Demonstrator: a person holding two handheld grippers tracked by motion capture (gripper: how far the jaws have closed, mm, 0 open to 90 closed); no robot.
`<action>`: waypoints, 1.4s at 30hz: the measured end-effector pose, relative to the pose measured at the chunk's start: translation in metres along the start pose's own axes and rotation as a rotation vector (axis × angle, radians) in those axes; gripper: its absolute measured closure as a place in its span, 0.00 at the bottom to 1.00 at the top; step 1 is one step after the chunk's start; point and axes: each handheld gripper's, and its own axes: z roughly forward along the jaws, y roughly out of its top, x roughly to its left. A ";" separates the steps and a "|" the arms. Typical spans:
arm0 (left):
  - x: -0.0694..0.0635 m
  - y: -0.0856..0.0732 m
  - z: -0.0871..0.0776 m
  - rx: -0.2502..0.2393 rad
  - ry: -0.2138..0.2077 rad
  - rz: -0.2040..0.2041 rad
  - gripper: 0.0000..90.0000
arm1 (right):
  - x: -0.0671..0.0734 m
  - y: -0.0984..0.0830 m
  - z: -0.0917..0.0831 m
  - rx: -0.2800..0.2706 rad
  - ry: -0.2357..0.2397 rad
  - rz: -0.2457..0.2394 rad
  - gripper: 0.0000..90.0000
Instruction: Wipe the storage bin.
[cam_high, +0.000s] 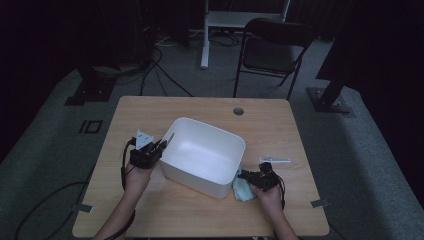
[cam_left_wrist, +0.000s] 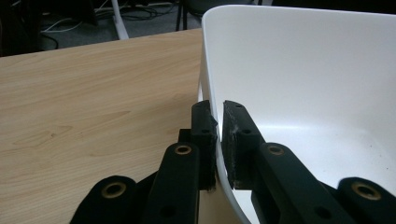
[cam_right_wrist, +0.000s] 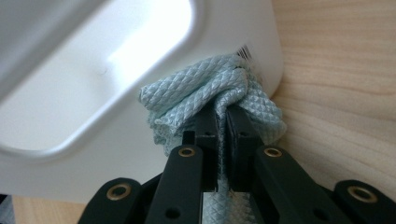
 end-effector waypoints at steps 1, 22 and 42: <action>0.000 0.000 0.000 -0.001 0.003 0.001 0.93 | -0.001 0.000 0.002 0.006 -0.003 -0.002 0.94; -0.001 -0.001 0.000 -0.015 0.005 -0.004 0.93 | 0.014 0.003 -0.010 -0.017 0.011 -0.046 0.95; -0.004 -0.002 0.000 -0.021 0.039 -0.030 0.94 | 0.021 0.002 -0.031 -0.040 0.008 -0.059 0.94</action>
